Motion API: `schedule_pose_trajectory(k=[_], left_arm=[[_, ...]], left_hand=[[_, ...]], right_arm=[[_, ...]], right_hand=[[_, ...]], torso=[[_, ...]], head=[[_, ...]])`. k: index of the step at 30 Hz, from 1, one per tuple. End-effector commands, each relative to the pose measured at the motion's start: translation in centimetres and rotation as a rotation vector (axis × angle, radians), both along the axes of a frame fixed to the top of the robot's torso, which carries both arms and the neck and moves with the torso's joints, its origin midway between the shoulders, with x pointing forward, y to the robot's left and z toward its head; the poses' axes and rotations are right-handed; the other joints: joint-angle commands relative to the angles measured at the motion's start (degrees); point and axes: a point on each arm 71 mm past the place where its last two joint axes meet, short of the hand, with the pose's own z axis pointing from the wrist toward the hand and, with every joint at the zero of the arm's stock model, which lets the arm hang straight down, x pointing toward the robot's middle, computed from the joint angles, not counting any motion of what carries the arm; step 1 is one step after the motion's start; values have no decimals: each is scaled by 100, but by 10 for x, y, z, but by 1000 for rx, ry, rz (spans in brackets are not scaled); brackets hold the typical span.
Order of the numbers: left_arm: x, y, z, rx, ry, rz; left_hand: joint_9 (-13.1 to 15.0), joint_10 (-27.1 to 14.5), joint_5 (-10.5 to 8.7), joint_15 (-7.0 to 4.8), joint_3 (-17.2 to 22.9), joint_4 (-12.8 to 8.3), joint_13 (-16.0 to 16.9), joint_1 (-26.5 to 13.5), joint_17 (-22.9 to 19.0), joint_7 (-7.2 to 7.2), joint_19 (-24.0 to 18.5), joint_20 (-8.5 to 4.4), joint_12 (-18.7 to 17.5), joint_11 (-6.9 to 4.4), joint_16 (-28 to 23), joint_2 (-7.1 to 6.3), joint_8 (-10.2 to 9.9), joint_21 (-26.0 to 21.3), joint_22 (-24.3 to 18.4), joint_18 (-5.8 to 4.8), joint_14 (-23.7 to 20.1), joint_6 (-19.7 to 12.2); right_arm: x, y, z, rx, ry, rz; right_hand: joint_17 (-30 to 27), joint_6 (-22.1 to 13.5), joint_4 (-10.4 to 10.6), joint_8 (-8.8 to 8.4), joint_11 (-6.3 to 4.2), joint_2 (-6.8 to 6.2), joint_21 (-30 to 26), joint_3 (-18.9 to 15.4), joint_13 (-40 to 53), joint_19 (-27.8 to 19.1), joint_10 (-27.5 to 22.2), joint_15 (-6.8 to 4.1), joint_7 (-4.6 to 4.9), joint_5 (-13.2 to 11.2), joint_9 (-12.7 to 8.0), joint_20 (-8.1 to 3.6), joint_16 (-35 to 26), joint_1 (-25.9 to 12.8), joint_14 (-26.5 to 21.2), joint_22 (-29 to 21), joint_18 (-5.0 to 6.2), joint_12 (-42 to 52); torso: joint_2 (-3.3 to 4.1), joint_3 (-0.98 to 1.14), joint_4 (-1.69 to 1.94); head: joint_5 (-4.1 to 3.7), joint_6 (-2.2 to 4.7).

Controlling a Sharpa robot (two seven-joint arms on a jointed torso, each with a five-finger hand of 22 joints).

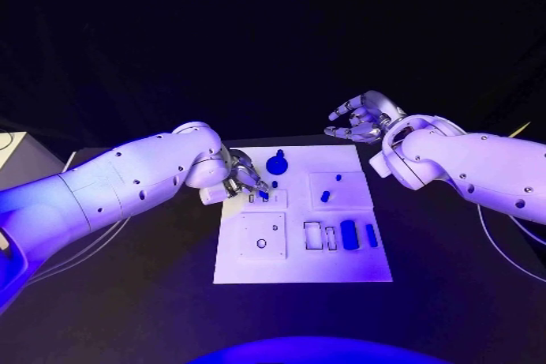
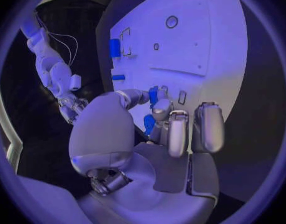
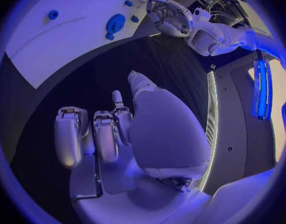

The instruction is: Assemble the parts on the task board

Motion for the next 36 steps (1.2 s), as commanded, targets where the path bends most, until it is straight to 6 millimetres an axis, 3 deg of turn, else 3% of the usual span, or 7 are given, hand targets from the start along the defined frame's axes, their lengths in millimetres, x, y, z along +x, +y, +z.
schedule_pose_trajectory(k=[1,18,36], left_arm=[[1,-3,2,32,-32,-7],[1,-18,5,114,-184,-18],[-9,-17,3,141,-213,-47]], left_hand=[[7,53,56,-60,1269,-1332,34,-45,1510,-62,-17,-37,51,6,25,-2,20,16,-16,-35,605,125],[22,98,106,-73,1268,-1373,76,-62,1510,-75,3,-46,80,-8,25,-10,22,28,13,-41,605,159],[27,109,120,-78,1271,-1385,83,-66,1510,-80,17,-49,85,-13,25,-16,23,36,35,-45,605,170]], right_arm=[[0,1,-1,-10,0,13],[-1,2,-1,-11,-3,18],[-2,2,-1,-13,-3,20]], right_hand=[[1495,-37,4,26,4,-41,-22,44,726,293,10,-2,-1,34,-8,19,30,-33,584,805,-12,12],[1495,-36,4,29,3,-45,-23,48,728,293,13,-2,-2,42,-9,18,30,-38,584,804,-12,14],[1499,-34,4,33,2,-49,-22,52,724,294,10,-3,-3,54,-9,18,32,-46,585,805,-12,11]], torso=[[11,-5,-8],[21,-10,-8],[18,-10,-4]], head=[[18,4],[26,-35],[27,-88]])
